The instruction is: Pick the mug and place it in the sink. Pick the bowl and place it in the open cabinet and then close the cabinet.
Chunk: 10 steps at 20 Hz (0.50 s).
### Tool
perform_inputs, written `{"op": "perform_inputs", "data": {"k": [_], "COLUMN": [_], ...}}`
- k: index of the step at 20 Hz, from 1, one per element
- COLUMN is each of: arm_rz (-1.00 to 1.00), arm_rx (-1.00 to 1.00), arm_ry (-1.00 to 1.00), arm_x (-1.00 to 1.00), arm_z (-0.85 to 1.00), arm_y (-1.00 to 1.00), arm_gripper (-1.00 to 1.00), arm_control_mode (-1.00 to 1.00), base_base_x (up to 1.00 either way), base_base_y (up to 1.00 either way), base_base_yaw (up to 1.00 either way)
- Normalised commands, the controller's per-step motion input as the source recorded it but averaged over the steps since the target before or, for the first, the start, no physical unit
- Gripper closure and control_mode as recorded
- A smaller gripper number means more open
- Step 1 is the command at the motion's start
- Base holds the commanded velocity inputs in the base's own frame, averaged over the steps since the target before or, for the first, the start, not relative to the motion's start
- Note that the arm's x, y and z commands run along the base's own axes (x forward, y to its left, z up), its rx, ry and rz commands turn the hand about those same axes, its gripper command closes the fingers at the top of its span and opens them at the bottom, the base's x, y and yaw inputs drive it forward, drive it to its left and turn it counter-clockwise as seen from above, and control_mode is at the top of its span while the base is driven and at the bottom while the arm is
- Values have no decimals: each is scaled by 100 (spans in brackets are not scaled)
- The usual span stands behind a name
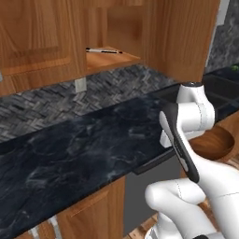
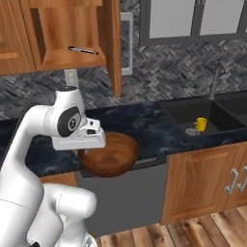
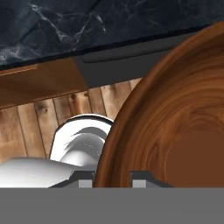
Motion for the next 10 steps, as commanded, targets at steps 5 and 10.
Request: {"op": "perform_inputs", "data": {"k": [5,10], "arm_rz": [0,0], "arm_rx": [0,0], "arm_ry": [0,0], "arm_x": [0,0], "arm_z": [0,0], "arm_y": [0,0], "arm_gripper": [100,100], "arm_control_mode": [100,100], "base_base_x": [19,52], "base_base_y": [65,20], "base_base_yaw": [-3,0]}}
